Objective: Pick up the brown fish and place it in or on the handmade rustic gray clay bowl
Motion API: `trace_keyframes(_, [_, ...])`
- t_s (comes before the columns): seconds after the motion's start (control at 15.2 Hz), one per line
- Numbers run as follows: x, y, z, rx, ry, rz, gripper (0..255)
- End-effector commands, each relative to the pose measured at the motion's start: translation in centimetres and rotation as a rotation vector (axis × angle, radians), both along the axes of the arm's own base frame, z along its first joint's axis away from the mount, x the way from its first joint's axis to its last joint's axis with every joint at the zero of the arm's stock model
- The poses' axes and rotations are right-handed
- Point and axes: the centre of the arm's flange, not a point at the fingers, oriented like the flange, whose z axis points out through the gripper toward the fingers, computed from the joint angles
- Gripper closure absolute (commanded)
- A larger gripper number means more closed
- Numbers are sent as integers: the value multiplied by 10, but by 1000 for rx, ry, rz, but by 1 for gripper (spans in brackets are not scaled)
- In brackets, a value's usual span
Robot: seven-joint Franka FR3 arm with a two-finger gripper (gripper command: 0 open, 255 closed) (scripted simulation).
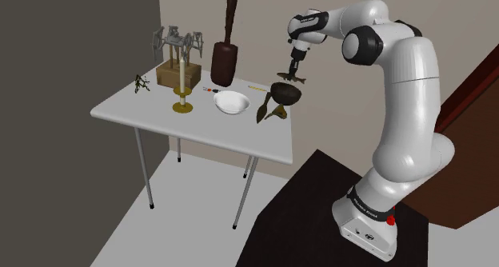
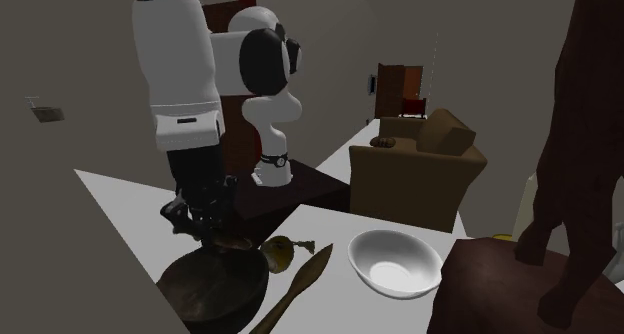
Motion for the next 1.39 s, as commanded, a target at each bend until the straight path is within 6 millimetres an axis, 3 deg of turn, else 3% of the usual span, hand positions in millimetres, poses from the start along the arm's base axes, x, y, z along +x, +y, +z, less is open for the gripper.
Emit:
trace_keyframes(0.0, [1,-3,-9,0,0,1,255])
trace_keyframes(0.59, [1,-3,-59,0,0,1,255])
trace_keyframes(1.12, [1,-3,-59,0,0,1,255])
trace_keyframes(1.19, [1,-3,-59,0,0,1,0])
trace_keyframes(1.32, [1,-3,-59,0,0,1,0])
